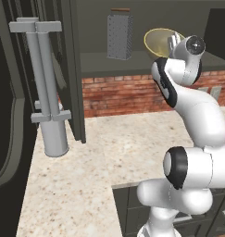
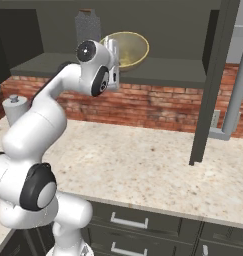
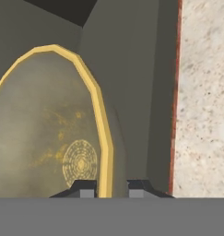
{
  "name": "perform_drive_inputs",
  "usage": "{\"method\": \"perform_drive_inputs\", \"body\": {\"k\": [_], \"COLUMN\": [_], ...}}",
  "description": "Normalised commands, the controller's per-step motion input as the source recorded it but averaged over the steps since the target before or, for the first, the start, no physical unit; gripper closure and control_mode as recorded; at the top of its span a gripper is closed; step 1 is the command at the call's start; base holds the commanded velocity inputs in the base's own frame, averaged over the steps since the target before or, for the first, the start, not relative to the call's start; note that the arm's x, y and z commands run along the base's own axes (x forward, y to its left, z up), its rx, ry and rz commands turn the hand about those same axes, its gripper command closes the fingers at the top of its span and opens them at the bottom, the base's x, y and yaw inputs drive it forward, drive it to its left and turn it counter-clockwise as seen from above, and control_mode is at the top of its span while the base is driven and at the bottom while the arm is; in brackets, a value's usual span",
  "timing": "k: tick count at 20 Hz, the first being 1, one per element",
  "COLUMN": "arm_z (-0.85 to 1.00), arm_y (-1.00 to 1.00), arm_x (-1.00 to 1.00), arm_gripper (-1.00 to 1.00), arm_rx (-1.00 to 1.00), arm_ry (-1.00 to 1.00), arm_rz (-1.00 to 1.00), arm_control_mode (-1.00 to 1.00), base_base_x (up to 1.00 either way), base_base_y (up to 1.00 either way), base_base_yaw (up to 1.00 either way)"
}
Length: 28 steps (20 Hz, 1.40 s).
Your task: Pick the mug and place it in the sink. Pick the bowl and place it in the open cabinet and then close the cabinet.
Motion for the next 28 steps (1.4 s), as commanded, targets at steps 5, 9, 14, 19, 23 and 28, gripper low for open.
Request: {"method": "perform_drive_inputs", "body": {"k": [5, 9, 14, 19, 23, 28], "arm_z": [-0.09, -0.12, -0.18, 0.00, 0.06, 0.21], "arm_y": [-0.03, -0.02, 0.00, 0.00, 0.00, 0.00], "arm_x": [0.31, 0.33, 0.37, 0.01, 0.00, 0.00], "arm_gripper": [1.00, 1.00, -1.00, -1.00, -1.00, -1.00], "arm_rx": [0.00, 0.00, 0.00, 0.00, 0.00, 0.00], "arm_ry": [0.00, 0.00, 0.00, 0.00, -0.01, -0.08], "arm_rz": [0.00, 0.00, 0.00, 0.00, 0.00, 0.00], "arm_control_mode": [-1.00, -1.00, -1.00, -1.00, -1.00, -1.00], "base_base_x": [0.00, 0.00, 0.00, 0.00, 0.00, 0.00], "base_base_y": [0.00, 0.00, 0.00, 0.00, 0.00, 0.00], "base_base_yaw": [0.00, 0.00, 0.00, 0.00, 0.00, 0.00]}}
